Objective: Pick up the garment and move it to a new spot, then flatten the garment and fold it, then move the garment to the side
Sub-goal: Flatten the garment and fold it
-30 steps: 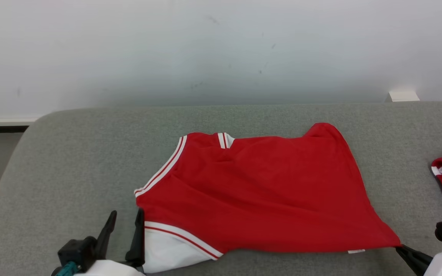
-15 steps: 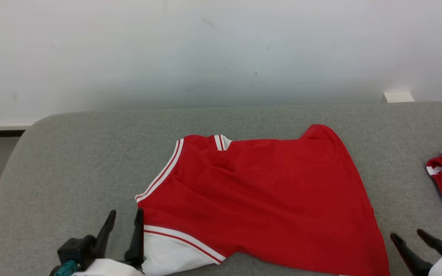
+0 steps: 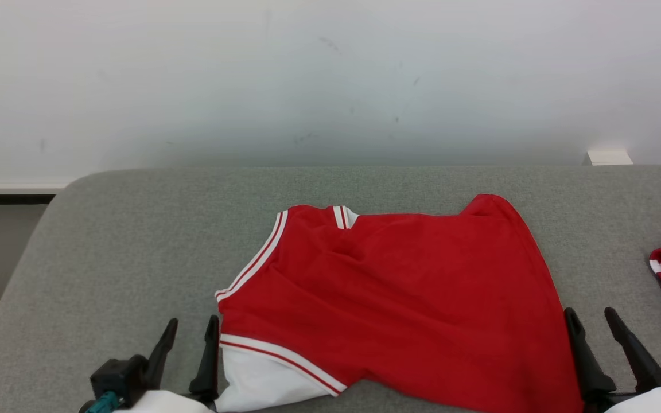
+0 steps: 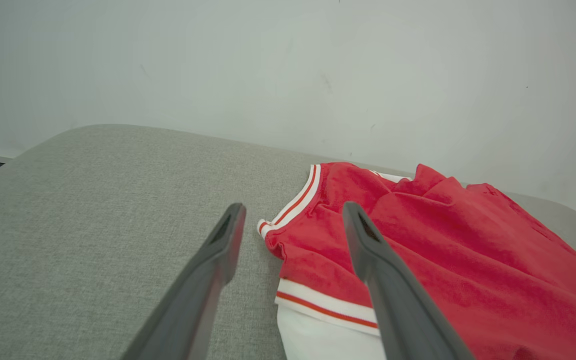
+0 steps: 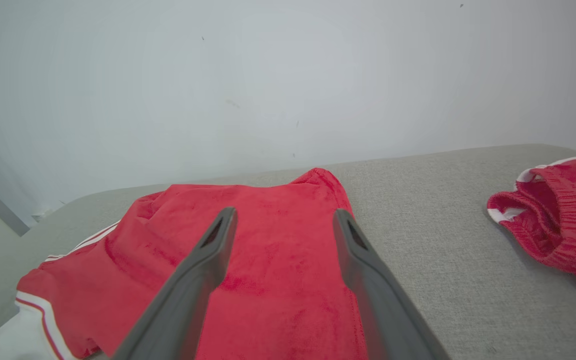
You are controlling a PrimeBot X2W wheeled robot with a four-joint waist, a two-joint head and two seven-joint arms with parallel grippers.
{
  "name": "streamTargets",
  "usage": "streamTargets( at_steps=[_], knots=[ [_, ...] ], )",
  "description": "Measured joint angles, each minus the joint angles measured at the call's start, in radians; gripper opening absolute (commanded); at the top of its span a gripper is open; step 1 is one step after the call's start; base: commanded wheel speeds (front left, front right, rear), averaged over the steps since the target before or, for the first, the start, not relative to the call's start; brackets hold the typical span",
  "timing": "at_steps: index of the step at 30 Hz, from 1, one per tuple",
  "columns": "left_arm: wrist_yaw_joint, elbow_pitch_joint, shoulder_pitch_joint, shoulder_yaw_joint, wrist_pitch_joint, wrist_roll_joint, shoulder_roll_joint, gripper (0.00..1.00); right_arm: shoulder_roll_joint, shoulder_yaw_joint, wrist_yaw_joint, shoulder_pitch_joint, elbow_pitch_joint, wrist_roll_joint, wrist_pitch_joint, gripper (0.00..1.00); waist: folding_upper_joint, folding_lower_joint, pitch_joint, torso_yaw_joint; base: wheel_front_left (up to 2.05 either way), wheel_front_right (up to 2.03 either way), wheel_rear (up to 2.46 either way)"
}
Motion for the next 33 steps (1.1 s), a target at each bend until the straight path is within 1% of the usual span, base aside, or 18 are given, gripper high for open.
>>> streamTargets(
  at_steps=[3,7,10,13,16,20,23,24,25,26,33],
  knots=[
    [0.0,0.002,0.0,-0.007,0.011,-0.006,0.006,1.0,0.008,0.029,0.0,-0.004,0.052,-0.011,-0.055,1.0,0.0,0.0,0.003,0.0,0.0,0.0,0.0],
    [-0.006,0.028,-0.017,-0.029,0.096,-0.009,0.027,1.0,0.01,0.038,0.0,-0.033,0.097,-0.017,-0.107,1.0,0.0,0.0,0.01,-0.002,0.0,0.0,0.0],
    [-0.011,0.053,-0.067,-0.045,0.196,-0.009,0.048,1.0,0.009,0.053,0.0,-0.058,0.125,-0.022,-0.124,1.0,0.0,0.0,0.018,-0.01,0.0,0.0,0.0],
    [-0.015,0.101,-0.101,-0.05,0.317,-0.042,0.054,1.0,0.008,0.069,0.0,-0.069,0.15,-0.025,-0.133,1.0,0.0,0.0,0.024,-0.023,0.0,0.0,0.0],
    [-0.012,0.133,-0.149,-0.04,0.375,-0.051,0.081,1.0,0.008,0.085,0.0,-0.087,0.169,-0.028,-0.139,1.0,0.0,0.0001,0.032,-0.042,0.0,0.0,0.0],
    [-0.017,0.2,-0.181,-0.05,0.47,-0.06,0.098,1.0,0.002,0.098,0.0,-0.101,0.192,-0.034,-0.139,1.0,0.0,0.0001,0.041,-0.071,0.0,0.0,0.0],
    [-0.024,0.221,-0.199,-0.06,0.491,-0.079,0.11,1.0,0.001,0.107,0.0,-0.108,0.209,-0.037,-0.142,1.0,0.0,0.0001,0.046,-0.094,0.0,0.0,0.0],
    [-0.028,0.219,-0.205,-0.064,0.483,-0.08,0.112,0.82,0.001,0.108,0.0,-0.109,0.213,-0.037,-0.147,1.0,0.0,0.0001,0.047,-0.1,0.0,0.0,0.0],
    [-0.029,0.219,-0.211,-0.066,0.478,-0.088,0.112,0.15,0.001,0.108,0.0,-0.11,0.216,-0.037,-0.15,1.0,0.0,0.0001,0.048,-0.105,0.0,0.0,0.0],
    [-0.032,0.223,-0.214,-0.072,0.48,-0.092,0.113,0.0,0.001,0.109,0.0,-0.11,0.221,-0.037,-0.151,1.0,0.0,0.0001,0.05,-0.11,0.0,0.0,0.0],
    [-0.037,0.233,-0.215,-0.079,0.472,-0.104,0.131,0.0,0.004,0.119,0.0,-0.118,0.241,-0.037,-0.16,1.0,0.0,0.0001,0.056,-0.127,0.0,0.0,0.0]
  ],
)
